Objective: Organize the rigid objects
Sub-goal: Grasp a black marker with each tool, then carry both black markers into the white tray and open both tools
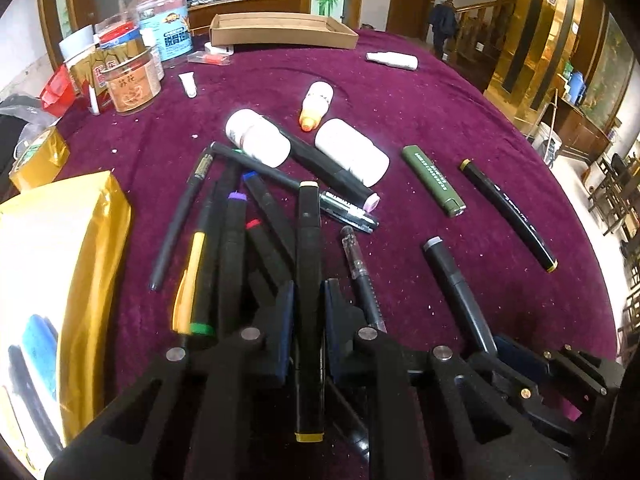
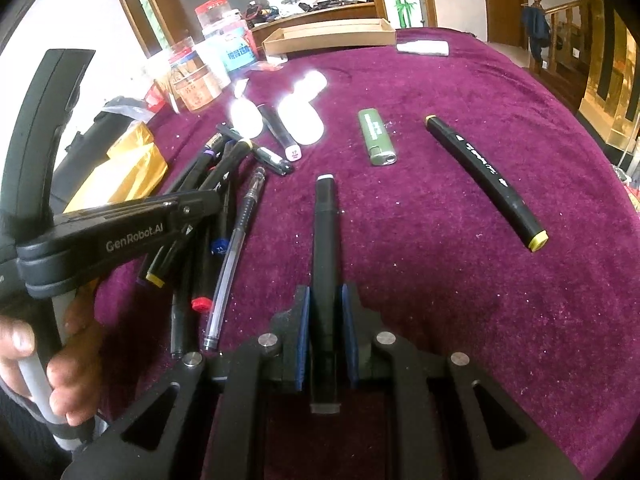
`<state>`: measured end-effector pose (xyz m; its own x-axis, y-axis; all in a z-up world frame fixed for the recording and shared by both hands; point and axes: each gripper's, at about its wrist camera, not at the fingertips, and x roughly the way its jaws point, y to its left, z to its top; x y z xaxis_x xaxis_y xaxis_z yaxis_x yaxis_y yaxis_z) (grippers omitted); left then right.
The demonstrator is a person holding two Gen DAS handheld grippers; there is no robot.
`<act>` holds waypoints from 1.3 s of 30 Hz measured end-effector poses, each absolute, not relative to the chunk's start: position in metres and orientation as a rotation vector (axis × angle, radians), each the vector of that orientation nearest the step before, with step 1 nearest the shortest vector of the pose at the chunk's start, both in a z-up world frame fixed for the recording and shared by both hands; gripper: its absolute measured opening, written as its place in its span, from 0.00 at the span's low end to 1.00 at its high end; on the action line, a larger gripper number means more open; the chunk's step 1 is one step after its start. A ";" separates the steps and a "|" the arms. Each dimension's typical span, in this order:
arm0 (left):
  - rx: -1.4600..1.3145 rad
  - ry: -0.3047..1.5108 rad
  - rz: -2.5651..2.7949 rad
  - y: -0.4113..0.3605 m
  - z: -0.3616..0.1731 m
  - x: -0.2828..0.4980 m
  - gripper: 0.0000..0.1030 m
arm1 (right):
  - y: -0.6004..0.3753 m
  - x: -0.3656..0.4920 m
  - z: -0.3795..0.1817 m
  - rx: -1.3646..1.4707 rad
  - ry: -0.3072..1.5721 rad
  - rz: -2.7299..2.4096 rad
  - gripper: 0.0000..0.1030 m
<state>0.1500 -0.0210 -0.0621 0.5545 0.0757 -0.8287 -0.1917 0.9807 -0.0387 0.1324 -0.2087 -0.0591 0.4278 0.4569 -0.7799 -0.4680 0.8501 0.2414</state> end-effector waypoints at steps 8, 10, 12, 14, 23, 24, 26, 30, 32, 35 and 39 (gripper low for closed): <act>-0.070 0.864 0.258 -0.031 -0.029 0.088 0.12 | -0.218 0.104 -0.045 0.125 0.910 0.667 0.14; -0.082 0.826 0.293 -0.026 -0.015 0.070 0.12 | -0.212 0.095 -0.034 0.135 0.884 0.699 0.14; -0.096 0.790 0.329 -0.017 -0.003 0.052 0.12 | -0.202 0.086 -0.024 0.138 0.867 0.745 0.14; -0.110 0.773 0.355 -0.007 0.006 0.039 0.12 | -0.188 0.074 -0.014 0.133 0.853 0.797 0.14; -0.162 0.752 0.485 0.040 0.010 0.002 0.12 | -0.128 0.044 0.003 0.050 0.831 0.931 0.14; -0.165 0.754 0.491 0.043 0.008 0.000 0.12 | -0.123 0.043 0.003 0.045 0.833 0.938 0.14; -0.179 0.761 0.503 0.049 0.005 -0.004 0.12 | -0.113 0.041 0.002 0.038 0.840 0.960 0.14; -0.263 0.766 0.504 0.073 0.001 -0.016 0.12 | -0.095 0.043 0.001 0.026 0.859 0.993 0.14; -0.340 0.774 0.509 0.094 -0.002 -0.024 0.12 | -0.087 0.045 0.001 0.019 0.867 1.008 0.14; -0.400 0.780 0.546 0.116 -0.008 -0.033 0.12 | -0.068 0.047 0.001 0.012 0.883 1.037 0.14; -0.473 0.814 0.569 0.139 -0.023 -0.037 0.12 | -0.039 0.056 -0.001 0.004 0.914 1.081 0.14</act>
<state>-0.0368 0.1394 -0.0232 0.5545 0.2874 -0.7810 -0.6349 0.7528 -0.1737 0.0555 -0.0390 -0.0006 0.1544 0.7562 -0.6358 -0.7529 0.5068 0.4200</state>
